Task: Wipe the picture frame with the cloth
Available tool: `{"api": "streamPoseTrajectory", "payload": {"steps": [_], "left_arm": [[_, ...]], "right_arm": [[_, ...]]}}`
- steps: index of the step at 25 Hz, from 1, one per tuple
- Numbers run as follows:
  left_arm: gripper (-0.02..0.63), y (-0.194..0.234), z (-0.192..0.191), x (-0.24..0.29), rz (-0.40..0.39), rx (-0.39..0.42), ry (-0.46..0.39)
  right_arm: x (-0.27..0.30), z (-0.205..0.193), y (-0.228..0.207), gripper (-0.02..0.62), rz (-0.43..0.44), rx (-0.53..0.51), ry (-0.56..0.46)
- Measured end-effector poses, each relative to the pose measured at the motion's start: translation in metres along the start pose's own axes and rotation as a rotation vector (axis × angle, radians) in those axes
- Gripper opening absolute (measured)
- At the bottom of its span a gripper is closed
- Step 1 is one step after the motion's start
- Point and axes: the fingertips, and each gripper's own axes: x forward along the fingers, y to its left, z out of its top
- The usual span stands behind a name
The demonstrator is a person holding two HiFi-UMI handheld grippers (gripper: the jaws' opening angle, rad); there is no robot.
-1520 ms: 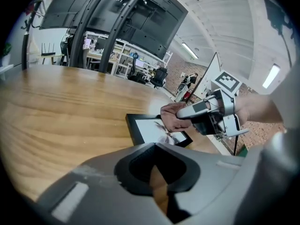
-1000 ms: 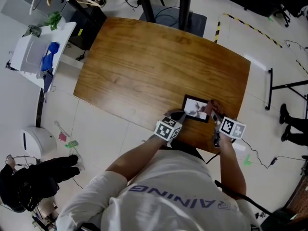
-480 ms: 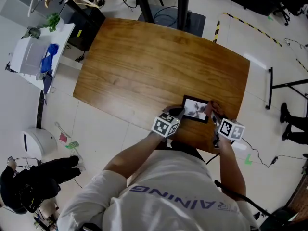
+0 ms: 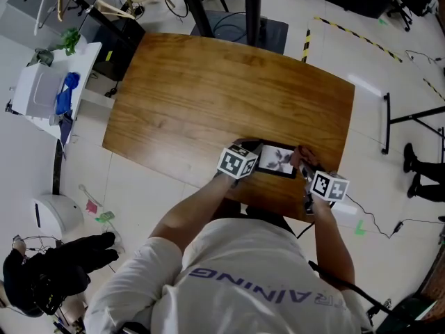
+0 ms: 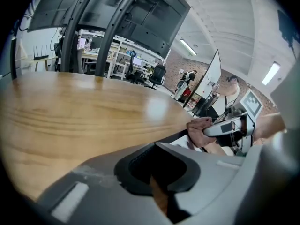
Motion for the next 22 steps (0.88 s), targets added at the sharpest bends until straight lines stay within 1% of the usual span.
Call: {"api": "streamPoseTrajectory", "payload": {"steps": [4, 6, 7, 9, 11, 13, 14, 17, 19, 22], "left_arm": [[0.006, 0.0, 0.001, 0.003, -0.017, 0.007, 0.013], [0.008, -0.001, 0.001, 0.003, -0.021, 0.007, 0.016], [0.006, -0.001, 0.001, 0.004, -0.023, 0.005, 0.015], [0.006, -0.001, 0.001, 0.003, -0.026, 0.0, 0.011], [0.008, 0.0, 0.0, 0.003, -0.03, 0.0, 0.011], [0.006, 0.0, -0.001, 0.003, -0.036, 0.0, 0.012], [0.006, 0.0, -0.001, 0.003, -0.04, -0.006, 0.013], [0.006, 0.001, 0.0, 0.003, -0.056, -0.032, 0.025], [0.006, 0.001, 0.0, 0.003, -0.067, -0.038, 0.034], [0.006, 0.002, 0.0, 0.003, -0.073, -0.042, 0.034]], "right_arm": [[-0.002, 0.001, 0.001, 0.123, 0.0, -0.004, -0.005], [-0.005, 0.005, 0.014, 0.123, 0.027, -0.032, -0.008], [-0.006, 0.007, 0.027, 0.123, 0.056, -0.048, -0.007], [-0.001, 0.009, 0.058, 0.122, 0.142, -0.056, 0.008], [0.01, 0.001, 0.086, 0.123, 0.227, -0.015, 0.047], [0.024, -0.014, 0.103, 0.123, 0.276, 0.034, 0.106], [0.031, -0.021, 0.109, 0.123, 0.287, 0.043, 0.137], [0.048, -0.038, 0.117, 0.122, 0.284, 0.022, 0.21], [0.054, -0.042, 0.12, 0.122, 0.286, 0.019, 0.227], [0.059, -0.041, 0.12, 0.123, 0.288, 0.029, 0.225]]}}
